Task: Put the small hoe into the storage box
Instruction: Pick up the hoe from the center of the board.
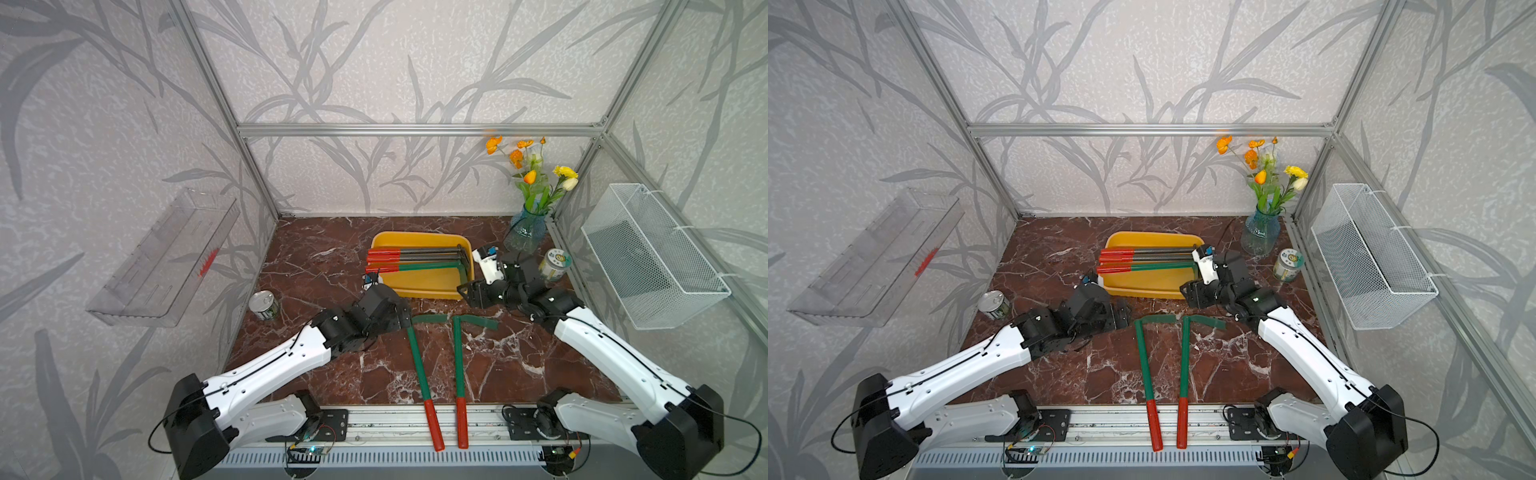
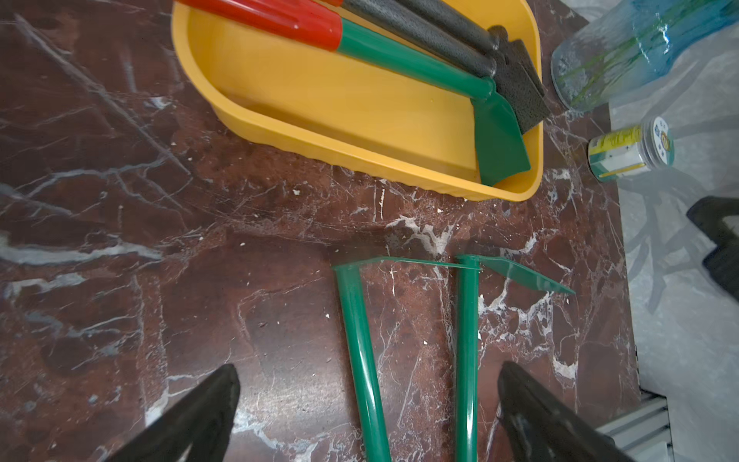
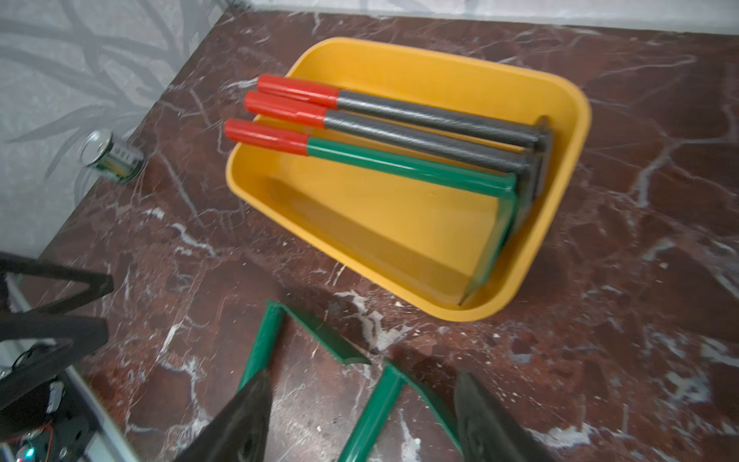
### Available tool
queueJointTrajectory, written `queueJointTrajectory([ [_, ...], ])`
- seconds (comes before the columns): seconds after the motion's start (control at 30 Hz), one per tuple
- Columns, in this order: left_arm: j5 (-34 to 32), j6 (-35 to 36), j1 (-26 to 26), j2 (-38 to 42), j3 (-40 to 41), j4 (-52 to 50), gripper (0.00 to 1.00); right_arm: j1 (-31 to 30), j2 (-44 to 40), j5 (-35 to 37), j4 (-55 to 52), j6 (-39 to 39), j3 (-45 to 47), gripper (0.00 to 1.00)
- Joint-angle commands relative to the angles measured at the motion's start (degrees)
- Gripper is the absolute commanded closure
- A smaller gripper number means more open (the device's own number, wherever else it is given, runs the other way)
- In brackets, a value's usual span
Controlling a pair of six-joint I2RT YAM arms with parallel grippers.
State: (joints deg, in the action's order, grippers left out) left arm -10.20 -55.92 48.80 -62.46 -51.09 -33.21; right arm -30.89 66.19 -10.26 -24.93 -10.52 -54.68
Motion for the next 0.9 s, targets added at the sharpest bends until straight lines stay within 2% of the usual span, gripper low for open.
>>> queueJointTrajectory([
  [0.0,-15.1,-4.4,0.0,10.1,1.1,-7.5,0.00,-7.8,0.1,7.8,-7.0,2.5,-0.7,0.29],
  [0.03,-18.1,-3.5,-0.2,13.2,2.0,-8.7,0.01,-9.9,0.1,8.7,-6.9,1.4,-0.2,0.29],
  [0.1,-19.8,-1.1,-0.8,17.3,3.5,-10.0,0.00,-13.3,0.4,8.1,-6.6,-0.3,0.0,0.29],
  [0.2,-16.7,2.3,-2.5,19.6,6.3,-8.1,0.01,-17.3,3.2,10.0,-7.4,-2.7,0.0,0.30],
  [0.33,-14.6,-0.1,-6.9,22.4,11.2,-4.7,0.00,-23.2,8.0,11.1,-6.7,-7.2,1.2,0.31],
  [0.43,-6.0,0.8,-13.5,26.6,17.2,2.5,0.00,-26.2,10.9,12.1,-5.0,-11.1,1.4,0.31],
  [0.5,-3.7,1.3,-16.1,28.7,20.1,5.2,0.00,-27.3,13.4,12.4,-3.4,-13.2,1.0,0.31],
  [0.57,-4.3,2.5,-16.8,29.1,20.3,4.2,0.00,-29.5,16.8,12.6,-2.9,-14.9,-0.2,0.32],
  [0.7,-6.1,5.2,-16.9,26.3,17.5,0.4,0.00,-29.6,23.8,11.3,-2.0,-17.6,-2.0,0.37],
  [0.87,-7.3,4.9,-17.2,23.7,16.2,-2.0,0.01,-30.8,28.7,11.2,-0.5,-19.0,-6.1,0.39],
])
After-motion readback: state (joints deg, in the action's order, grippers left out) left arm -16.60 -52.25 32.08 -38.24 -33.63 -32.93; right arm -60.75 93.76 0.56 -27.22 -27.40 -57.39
